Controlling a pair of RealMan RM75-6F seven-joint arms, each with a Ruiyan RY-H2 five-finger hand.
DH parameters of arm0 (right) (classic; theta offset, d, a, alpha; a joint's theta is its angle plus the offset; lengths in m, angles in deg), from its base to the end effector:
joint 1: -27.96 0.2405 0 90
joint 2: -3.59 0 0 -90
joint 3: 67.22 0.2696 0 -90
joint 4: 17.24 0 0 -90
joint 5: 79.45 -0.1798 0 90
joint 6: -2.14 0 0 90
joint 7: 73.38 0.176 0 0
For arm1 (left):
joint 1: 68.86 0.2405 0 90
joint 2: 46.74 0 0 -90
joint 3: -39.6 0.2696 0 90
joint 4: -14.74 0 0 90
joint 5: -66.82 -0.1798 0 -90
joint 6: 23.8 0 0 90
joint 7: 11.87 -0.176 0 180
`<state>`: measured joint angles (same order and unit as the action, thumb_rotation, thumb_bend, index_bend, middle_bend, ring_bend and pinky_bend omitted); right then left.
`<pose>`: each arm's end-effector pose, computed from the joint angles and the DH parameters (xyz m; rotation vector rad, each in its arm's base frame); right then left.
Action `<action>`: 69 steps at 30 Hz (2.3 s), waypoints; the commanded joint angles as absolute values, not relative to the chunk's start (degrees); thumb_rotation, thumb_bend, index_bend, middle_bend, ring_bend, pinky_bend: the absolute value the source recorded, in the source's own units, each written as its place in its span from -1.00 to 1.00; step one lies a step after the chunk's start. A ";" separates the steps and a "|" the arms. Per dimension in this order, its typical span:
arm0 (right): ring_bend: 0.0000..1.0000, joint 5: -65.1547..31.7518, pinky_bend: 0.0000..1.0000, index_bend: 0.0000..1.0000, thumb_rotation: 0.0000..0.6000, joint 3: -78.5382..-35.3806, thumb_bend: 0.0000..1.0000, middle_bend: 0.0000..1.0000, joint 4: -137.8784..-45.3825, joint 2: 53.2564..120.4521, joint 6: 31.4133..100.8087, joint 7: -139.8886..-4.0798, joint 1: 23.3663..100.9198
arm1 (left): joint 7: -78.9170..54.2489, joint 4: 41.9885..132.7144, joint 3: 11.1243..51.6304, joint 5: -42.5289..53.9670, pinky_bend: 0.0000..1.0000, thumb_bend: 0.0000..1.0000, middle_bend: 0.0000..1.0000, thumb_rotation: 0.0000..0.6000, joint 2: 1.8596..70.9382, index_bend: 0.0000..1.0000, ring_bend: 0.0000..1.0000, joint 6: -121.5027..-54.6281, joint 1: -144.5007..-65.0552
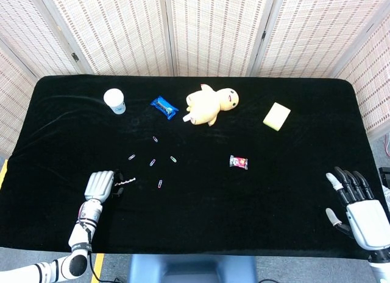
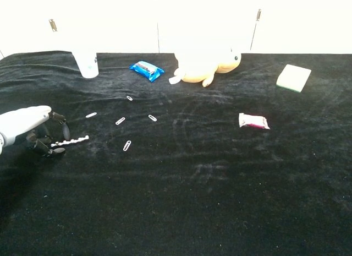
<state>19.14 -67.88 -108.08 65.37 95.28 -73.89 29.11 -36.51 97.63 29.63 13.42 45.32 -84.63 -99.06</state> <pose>-0.2899 -0.1777 0.2031 1.5151 -0.7491 0.9692 -0.2496 0.3364 -0.0005 -1.5630 -1.1732 -0.7186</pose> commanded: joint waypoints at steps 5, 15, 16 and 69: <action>-1.00 18.86 -1.00 -1.00 1.00 -67.76 -0.27 -1.00 -108.16 65.39 95.08 -74.03 29.16 | -35.82 96.91 29.72 13.33 1.00 -0.22 1.00 1.00 45.42 0.02 1.00 -84.43 -99.32; -1.00 18.54 -1.00 -1.00 1.00 -67.65 -0.27 -1.00 -108.29 65.46 94.70 -74.47 29.25 | -34.99 96.14 29.91 13.37 1.00 -0.07 1.00 1.00 45.38 0.10 1.00 -83.56 -99.80; -1.00 18.52 -1.00 -1.00 1.00 -67.64 -0.27 -1.00 -108.31 65.46 94.66 -74.53 29.26 | -34.93 96.16 29.95 13.35 1.00 -0.06 1.00 1.00 45.34 0.10 1.00 -83.53 -99.81; -1.00 18.52 -1.00 -1.00 1.00 -68.02 -0.27 -1.00 -108.14 65.29 94.08 -73.97 29.34 | -44.96 103.54 31.30 6.98 1.00 0.23 1.00 1.00 44.65 0.63 1.00 -89.08 -103.26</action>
<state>18.48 -68.00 -108.16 65.33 94.03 -74.01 29.38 -44.35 104.30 30.66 7.18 43.77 -89.31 -102.96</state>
